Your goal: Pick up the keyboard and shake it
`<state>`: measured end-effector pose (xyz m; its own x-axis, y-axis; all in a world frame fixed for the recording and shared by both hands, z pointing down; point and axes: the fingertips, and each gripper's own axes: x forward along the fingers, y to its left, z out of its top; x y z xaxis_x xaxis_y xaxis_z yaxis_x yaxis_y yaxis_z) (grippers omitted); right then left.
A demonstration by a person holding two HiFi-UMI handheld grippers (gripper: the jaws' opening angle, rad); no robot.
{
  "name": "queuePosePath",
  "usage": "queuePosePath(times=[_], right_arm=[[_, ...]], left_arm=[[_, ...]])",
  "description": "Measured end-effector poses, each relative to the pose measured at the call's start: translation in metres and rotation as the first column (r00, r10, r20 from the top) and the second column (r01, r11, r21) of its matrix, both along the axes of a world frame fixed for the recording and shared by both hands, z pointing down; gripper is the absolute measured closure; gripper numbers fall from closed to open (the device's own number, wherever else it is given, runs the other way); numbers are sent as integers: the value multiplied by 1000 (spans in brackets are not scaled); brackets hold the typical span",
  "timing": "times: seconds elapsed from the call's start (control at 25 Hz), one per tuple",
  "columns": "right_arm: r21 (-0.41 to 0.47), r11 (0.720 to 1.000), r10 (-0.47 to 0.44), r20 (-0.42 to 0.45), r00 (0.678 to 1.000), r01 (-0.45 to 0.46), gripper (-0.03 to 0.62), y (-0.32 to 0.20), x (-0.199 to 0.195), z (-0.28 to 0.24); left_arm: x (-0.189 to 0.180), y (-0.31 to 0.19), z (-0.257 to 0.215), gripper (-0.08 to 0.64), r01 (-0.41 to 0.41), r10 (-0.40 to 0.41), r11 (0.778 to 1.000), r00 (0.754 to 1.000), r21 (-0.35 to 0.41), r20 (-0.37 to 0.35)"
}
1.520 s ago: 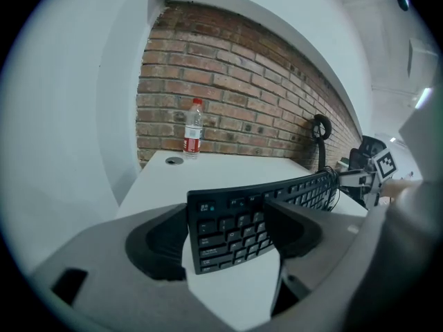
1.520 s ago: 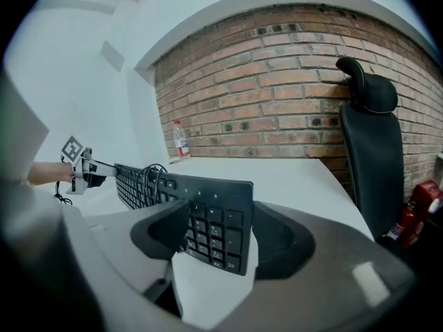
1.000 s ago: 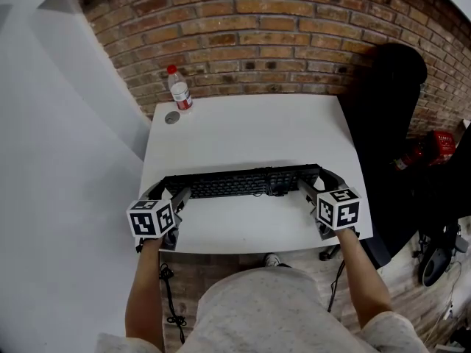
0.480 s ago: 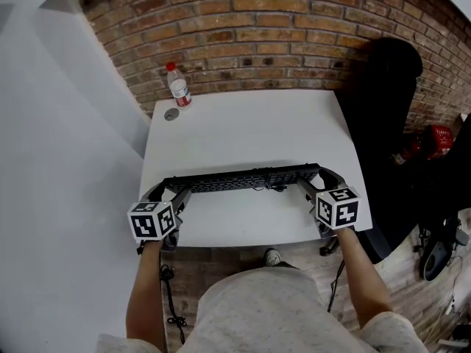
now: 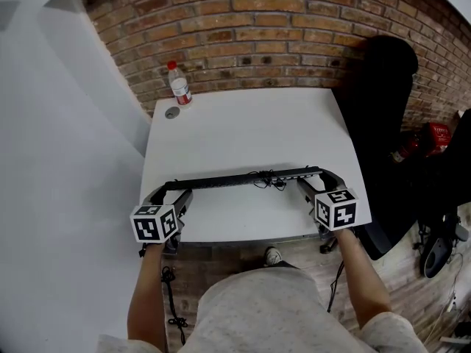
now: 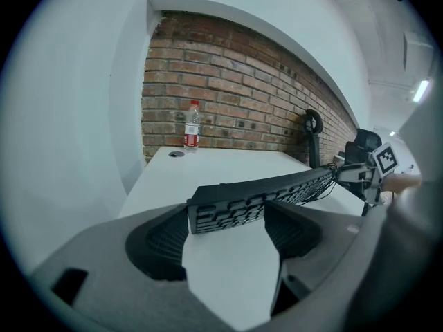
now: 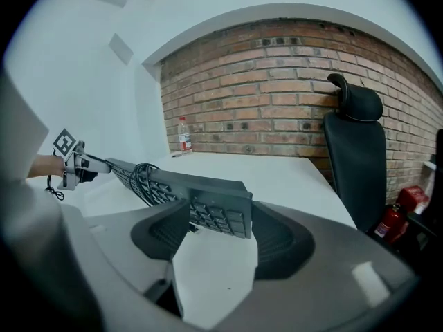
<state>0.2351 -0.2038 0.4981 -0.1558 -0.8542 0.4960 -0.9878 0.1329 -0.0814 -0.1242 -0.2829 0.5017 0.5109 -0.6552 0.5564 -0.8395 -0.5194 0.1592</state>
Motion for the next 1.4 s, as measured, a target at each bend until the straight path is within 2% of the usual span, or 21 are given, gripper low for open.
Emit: queuePosePath(times=[0.8, 1.4], right_arm=[[-60, 998, 6, -73, 997, -10, 313, 38, -10, 15], [-91, 996, -33, -221, 975, 13, 322, 71, -20, 40]], left_arm=[[-12, 34, 19, 221, -28, 28, 1000, 999, -9, 40], [-22, 60, 48, 232, -84, 88, 996, 989, -41, 121]])
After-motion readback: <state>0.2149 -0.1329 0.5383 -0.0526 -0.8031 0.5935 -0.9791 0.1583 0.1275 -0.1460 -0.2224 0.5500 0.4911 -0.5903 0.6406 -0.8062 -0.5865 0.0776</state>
